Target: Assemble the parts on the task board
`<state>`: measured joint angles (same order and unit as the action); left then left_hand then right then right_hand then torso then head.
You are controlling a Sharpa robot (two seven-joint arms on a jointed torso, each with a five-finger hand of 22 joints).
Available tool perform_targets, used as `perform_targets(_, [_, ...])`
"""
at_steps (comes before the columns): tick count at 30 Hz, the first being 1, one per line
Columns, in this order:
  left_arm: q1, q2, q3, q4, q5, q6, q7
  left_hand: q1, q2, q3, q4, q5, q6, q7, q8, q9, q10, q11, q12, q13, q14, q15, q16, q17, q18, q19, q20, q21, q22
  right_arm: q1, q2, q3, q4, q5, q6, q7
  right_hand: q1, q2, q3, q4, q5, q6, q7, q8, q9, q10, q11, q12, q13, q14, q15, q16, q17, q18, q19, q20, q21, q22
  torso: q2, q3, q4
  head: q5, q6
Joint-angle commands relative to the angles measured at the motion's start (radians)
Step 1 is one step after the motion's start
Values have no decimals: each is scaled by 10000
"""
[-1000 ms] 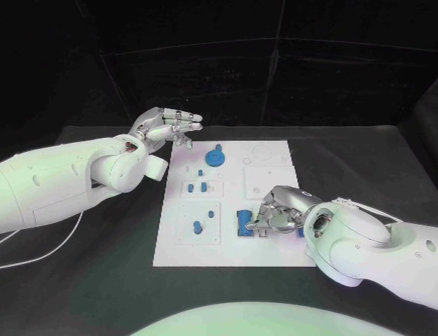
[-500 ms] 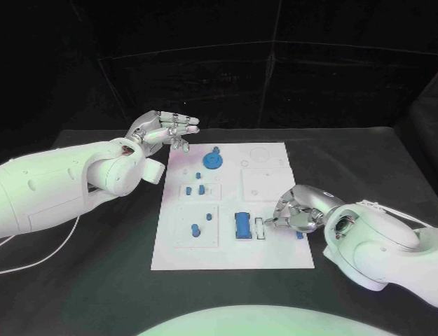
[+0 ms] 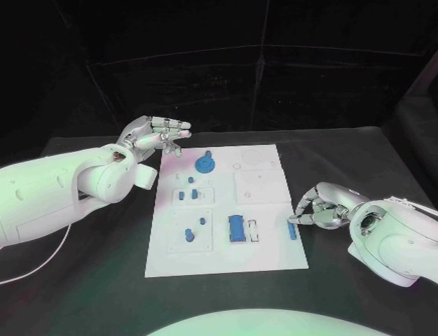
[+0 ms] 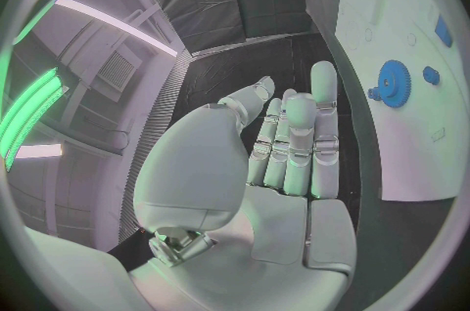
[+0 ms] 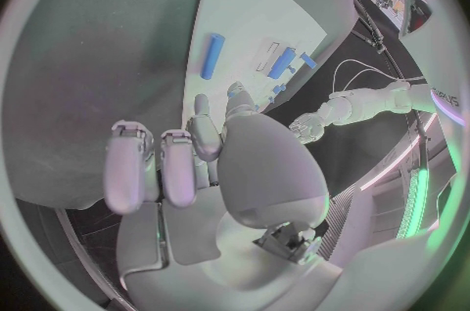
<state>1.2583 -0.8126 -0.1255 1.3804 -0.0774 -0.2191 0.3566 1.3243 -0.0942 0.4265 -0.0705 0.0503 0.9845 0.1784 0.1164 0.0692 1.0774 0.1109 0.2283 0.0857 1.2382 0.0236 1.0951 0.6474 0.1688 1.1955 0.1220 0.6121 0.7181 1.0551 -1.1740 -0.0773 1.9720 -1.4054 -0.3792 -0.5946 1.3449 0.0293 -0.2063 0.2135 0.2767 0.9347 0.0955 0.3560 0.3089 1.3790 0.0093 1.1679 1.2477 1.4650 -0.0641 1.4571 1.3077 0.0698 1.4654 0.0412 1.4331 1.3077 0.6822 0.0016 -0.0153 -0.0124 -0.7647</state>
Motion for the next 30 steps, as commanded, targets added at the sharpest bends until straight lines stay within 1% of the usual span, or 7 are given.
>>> perform_targets(1, [18, 19, 6, 16, 32, 96, 15, 4, 72, -67, -11, 26, 3, 38, 59, 6, -63, 0, 65, 10, -95, 9, -20, -9, 141, -71, 7, -45, -9, 16, -2, 1, -18, -352, 358, -126, 84, 9, -19, -59, 22, 88, 6, -45, -20, -1, 52, -46, 23, 658, 77, 24, 577, -180, 57, 93, 68, 174, 0, -18, -2, -81, 3])
perform_targets(2, [18, 26, 6, 16, 32, 99, 15, 4, 72, -67, -11, 26, 3, 38, 59, 6, -63, 0, 65, 10, -95, 9, -20, -9, 141, -71, 7, -45, -9, 16, 8, 0, -47, -432, 414, -166, 83, 9, -36, -53, 11, 126, 0, -46, -22, 0, 49, -48, 24, 658, 75, 26, 582, -181, 58, 93, 70, 179, -1, -17, -5, -79, 0])
perform_targets(5, [18, 26, 6, 24, 32, 108, 11, 4, 72, -67, -11, 26, 3, 38, 59, 6, -63, 0, 65, 10, -95, 9, -20, -9, 141, -71, 7, -45, -9, 11, 71, -3, -144, -560, 553, -241, 74, 3, -108, -28, -10, 274, -29, -44, -21, 10, 29, -42, 38, 659, 64, 28, 589, -182, 60, 86, 77, 195, 10, 1, 36, -97, -29])
perform_targets(9, [18, 1, 5, 16, 32, 106, 5, 4, 72, -67, -11, 26, 3, 38, 59, 6, -63, 0, 65, 10, -95, 9, -20, -9, 141, -71, 7, -45, -9, 2, 223, -7, -270, -630, 720, -266, 67, -51, -200, -17, -13, 417, -65, -24, 6, 20, 1, -32, 56, 662, 43, 37, 610, -183, 60, 71, 81, 203, 14, 17, -5, -55, -48])
perform_targets(15, [18, -9, 5, 12, 32, 117, 5, 4, 72, -67, -11, 26, 3, 38, 59, 6, -63, 0, 65, 10, -95, 9, -20, -9, 141, -71, 7, -45, -9, -15, 409, -12, -382, -664, 1055, -301, 24, -92, -287, 17, -35, 498, -88, -17, 33, 16, -17, -49, 51, 661, 27, 34, 609, -185, 63, 57, 86, 216, 0, -12, 15, -16, -90])
perform_targets(22, [17, -9, 4, 8, 32, 125, 0, 4, 72, -67, -11, 26, 3, 38, 59, 6, -63, 0, 65, 10, -95, 9, -20, -9, 141, -71, 7, -45, -9, -25, 487, -14, -422, -792, 1318, -372, 28, -91, -345, 34, -69, 617, -128, 17, 87, 8, -47, -72, 44, 660, 5, 31, 610, -187, 64, 39, 90, 226, -4, -1, 19, -22, -105])
perform_targets(30, [17, -15, 4, 5, 32, 131, -2, 4, 72, -67, -11, 26, 3, 38, 59, 6, -63, 0, 65, 10, -95, 9, -20, -9, 141, -71, 7, -45, -9, -31, 572, -15, -441, -954, 1626, -463, 57, -92, -364, 25, -80, 673, -150, 38, 119, 5, -65, -80, 43, 662, -8, 35, 620, -190, 69, 28, 98, 243, -2, -7, 6, -21, -121])
